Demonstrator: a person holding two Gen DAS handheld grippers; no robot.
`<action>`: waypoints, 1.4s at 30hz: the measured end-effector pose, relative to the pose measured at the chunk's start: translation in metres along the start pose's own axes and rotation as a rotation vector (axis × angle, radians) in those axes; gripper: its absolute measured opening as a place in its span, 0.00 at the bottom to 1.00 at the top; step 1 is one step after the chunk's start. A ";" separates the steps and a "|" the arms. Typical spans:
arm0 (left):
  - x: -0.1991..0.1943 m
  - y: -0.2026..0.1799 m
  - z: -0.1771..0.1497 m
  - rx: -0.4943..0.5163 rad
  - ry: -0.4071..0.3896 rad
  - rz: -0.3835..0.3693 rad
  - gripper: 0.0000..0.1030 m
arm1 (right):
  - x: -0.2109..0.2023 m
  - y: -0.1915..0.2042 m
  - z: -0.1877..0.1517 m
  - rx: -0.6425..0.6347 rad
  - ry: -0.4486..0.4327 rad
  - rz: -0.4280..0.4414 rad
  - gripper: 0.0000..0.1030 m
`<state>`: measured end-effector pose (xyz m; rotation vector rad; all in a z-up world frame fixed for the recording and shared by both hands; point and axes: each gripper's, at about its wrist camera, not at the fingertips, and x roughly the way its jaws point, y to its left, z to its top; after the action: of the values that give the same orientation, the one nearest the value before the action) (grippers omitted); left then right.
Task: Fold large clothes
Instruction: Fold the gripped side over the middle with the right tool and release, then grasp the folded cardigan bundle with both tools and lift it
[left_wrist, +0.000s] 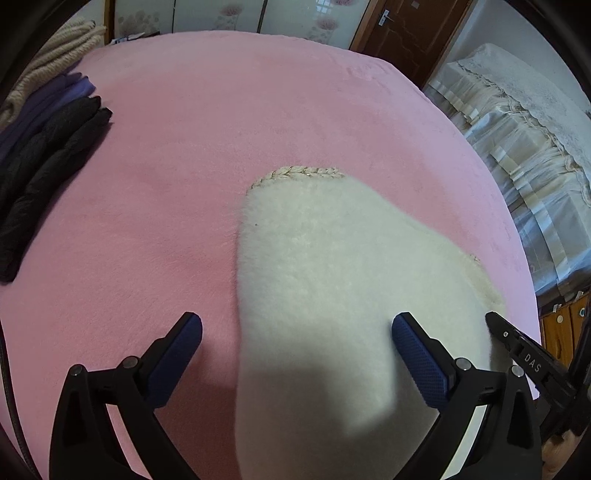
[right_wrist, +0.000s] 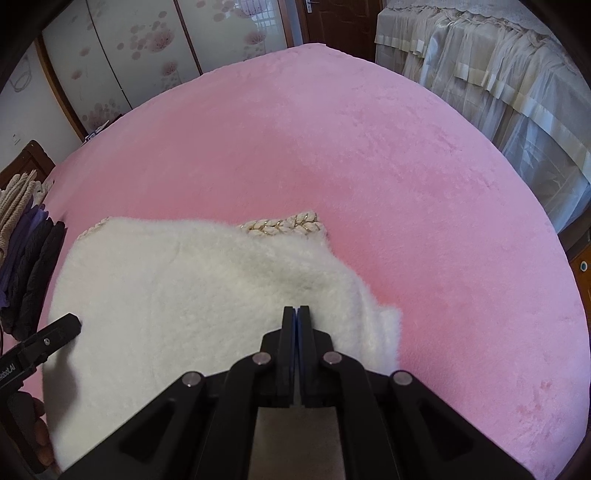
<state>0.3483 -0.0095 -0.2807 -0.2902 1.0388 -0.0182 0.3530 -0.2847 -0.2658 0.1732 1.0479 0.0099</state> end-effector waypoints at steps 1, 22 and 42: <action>-0.008 -0.003 -0.004 0.004 -0.011 -0.001 0.99 | -0.003 0.000 0.000 0.010 0.007 0.007 0.03; -0.105 0.032 -0.042 0.014 -0.053 -0.136 1.00 | -0.114 -0.053 -0.046 0.023 -0.089 0.215 0.86; 0.024 0.047 -0.064 -0.151 0.339 -0.455 1.00 | 0.026 -0.077 -0.047 0.135 0.301 0.649 0.86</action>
<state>0.3007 0.0173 -0.3430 -0.6742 1.2927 -0.4124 0.3195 -0.3520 -0.3227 0.6443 1.2530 0.5680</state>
